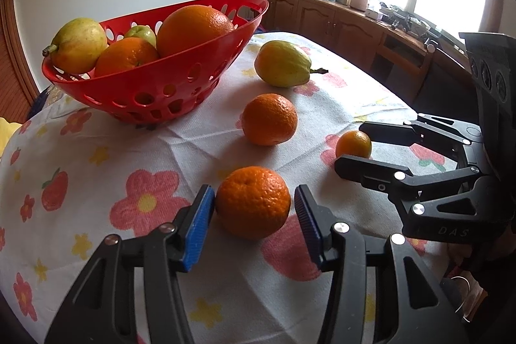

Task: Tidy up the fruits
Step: 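Grasp a large orange with the left tool while the right tool grasps a small orange, then carry both oranges over the red basket with both tools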

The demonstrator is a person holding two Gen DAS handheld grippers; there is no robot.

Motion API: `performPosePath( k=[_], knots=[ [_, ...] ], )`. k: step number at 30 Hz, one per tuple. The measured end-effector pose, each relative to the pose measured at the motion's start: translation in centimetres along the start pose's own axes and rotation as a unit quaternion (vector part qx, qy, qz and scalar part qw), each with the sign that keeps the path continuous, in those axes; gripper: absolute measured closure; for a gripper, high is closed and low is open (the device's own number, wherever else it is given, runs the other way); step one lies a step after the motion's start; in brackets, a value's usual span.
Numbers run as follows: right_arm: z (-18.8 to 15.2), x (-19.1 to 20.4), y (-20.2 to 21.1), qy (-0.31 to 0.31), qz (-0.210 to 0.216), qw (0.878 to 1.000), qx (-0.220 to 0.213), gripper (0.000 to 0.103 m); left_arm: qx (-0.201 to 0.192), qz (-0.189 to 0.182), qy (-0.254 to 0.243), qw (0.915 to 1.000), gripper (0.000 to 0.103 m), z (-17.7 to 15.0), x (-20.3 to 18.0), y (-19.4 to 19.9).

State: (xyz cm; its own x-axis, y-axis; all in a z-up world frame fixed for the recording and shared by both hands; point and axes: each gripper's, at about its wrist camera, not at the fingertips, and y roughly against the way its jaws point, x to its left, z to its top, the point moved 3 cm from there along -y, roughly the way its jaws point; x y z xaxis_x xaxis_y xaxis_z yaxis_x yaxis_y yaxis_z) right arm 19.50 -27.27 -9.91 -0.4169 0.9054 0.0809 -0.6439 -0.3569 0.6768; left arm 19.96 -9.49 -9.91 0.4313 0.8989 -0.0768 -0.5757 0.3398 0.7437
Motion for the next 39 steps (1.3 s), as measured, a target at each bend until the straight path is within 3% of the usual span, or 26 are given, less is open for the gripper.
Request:
performPosePath(
  k=[8,35,37,39],
  knots=[
    [0.0,0.1,0.0,0.000,0.000,1.000,0.000,0.046,-0.011,0.001,-0.018,0.9998,0.059,-0.1,-0.5,0.3],
    [-0.3,-1.1,0.2,-0.010,-0.008,1.000,0.029,0.046,-0.092,0.020,-0.005,0.9956,0.059,3.0,1.4,6.8],
    [-0.5,-1.0,0.0,-0.005,-0.005,0.999,0.037,0.064,-0.095,0.022,-0.001,0.9953,0.059,3.2,1.8,7.0],
    [-0.6,-0.7,0.1,0.007,-0.008,0.999,0.038,0.067,-0.098,0.024,0.001,0.9949,0.059,3.4,2.1,7.2]
  ],
)
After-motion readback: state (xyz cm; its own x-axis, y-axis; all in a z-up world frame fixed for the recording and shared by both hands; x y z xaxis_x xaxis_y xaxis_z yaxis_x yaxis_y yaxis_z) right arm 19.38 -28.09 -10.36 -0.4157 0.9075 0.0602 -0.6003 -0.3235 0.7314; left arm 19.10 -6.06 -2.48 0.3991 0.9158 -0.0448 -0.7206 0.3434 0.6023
